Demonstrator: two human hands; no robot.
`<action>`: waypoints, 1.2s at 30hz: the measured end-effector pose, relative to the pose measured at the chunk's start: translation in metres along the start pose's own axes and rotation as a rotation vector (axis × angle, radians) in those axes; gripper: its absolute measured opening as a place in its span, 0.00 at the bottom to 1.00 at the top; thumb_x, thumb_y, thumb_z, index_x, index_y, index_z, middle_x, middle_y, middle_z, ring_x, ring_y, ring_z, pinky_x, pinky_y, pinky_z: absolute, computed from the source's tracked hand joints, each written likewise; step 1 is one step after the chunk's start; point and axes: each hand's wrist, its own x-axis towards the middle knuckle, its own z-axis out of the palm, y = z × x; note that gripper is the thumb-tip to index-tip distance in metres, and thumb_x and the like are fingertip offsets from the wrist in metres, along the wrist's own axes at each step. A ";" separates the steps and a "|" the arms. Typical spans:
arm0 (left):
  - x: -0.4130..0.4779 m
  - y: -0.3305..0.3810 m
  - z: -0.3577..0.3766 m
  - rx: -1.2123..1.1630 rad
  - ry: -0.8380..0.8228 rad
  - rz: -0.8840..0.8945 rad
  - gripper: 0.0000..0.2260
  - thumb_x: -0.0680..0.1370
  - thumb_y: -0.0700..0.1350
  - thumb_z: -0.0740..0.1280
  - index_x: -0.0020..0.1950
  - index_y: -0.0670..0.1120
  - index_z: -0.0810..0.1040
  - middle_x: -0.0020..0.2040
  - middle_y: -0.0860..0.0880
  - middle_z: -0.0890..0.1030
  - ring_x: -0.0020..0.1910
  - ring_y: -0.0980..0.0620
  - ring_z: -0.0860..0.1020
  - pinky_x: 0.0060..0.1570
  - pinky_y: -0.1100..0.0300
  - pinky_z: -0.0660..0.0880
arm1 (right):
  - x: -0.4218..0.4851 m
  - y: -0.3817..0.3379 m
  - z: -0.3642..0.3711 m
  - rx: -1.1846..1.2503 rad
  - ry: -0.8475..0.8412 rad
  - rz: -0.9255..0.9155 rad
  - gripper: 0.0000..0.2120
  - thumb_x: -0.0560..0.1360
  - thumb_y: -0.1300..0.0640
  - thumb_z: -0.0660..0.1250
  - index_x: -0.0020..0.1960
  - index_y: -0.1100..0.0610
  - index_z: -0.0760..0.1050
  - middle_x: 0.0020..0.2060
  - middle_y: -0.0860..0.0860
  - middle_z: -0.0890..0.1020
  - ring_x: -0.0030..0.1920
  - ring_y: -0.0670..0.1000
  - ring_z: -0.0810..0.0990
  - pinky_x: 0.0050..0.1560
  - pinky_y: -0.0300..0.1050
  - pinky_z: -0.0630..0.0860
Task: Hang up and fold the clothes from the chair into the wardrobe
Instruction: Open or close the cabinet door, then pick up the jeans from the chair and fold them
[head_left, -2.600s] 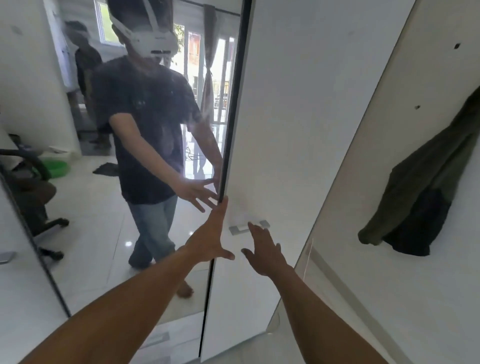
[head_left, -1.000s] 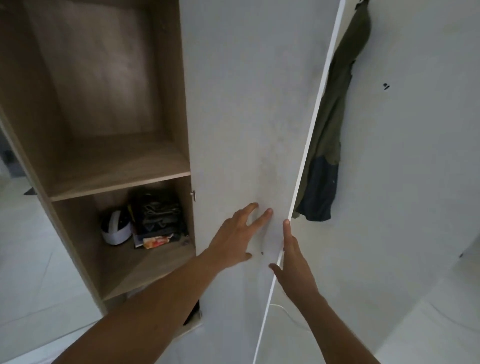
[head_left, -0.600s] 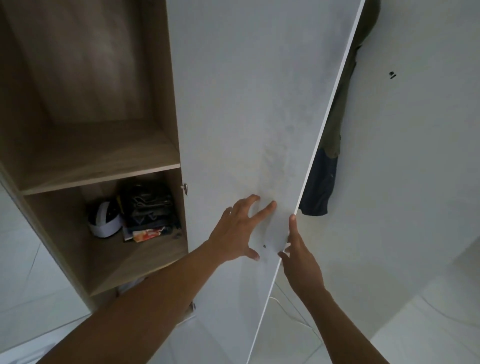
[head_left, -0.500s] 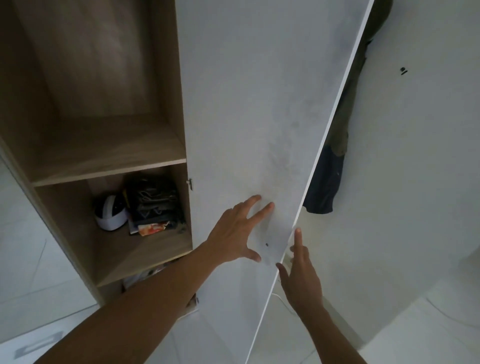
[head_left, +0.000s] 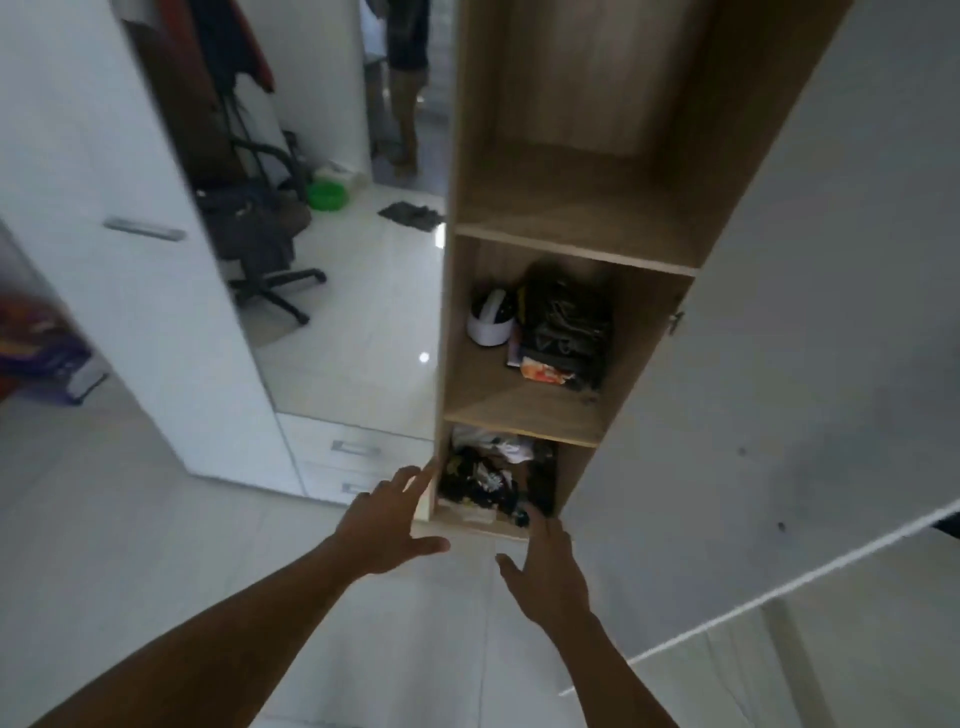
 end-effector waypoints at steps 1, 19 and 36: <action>-0.020 -0.029 -0.006 0.001 0.021 -0.069 0.49 0.71 0.72 0.64 0.80 0.59 0.38 0.80 0.49 0.57 0.71 0.45 0.69 0.65 0.48 0.71 | 0.007 -0.027 0.011 -0.011 -0.031 -0.052 0.37 0.79 0.43 0.63 0.81 0.52 0.49 0.78 0.52 0.58 0.78 0.53 0.57 0.71 0.48 0.66; -0.526 -0.387 -0.073 -0.233 0.394 -1.088 0.49 0.68 0.79 0.53 0.81 0.56 0.42 0.80 0.49 0.56 0.73 0.44 0.66 0.67 0.46 0.70 | -0.188 -0.540 0.285 -0.124 -0.498 -0.947 0.38 0.78 0.43 0.66 0.80 0.50 0.50 0.75 0.49 0.61 0.75 0.50 0.62 0.68 0.46 0.69; -0.719 -0.567 -0.057 -0.461 0.525 -1.614 0.45 0.72 0.75 0.57 0.81 0.56 0.44 0.79 0.50 0.58 0.74 0.45 0.66 0.66 0.47 0.70 | -0.273 -0.813 0.514 -0.199 -0.877 -1.329 0.39 0.78 0.44 0.67 0.80 0.50 0.49 0.78 0.49 0.58 0.78 0.51 0.57 0.72 0.46 0.63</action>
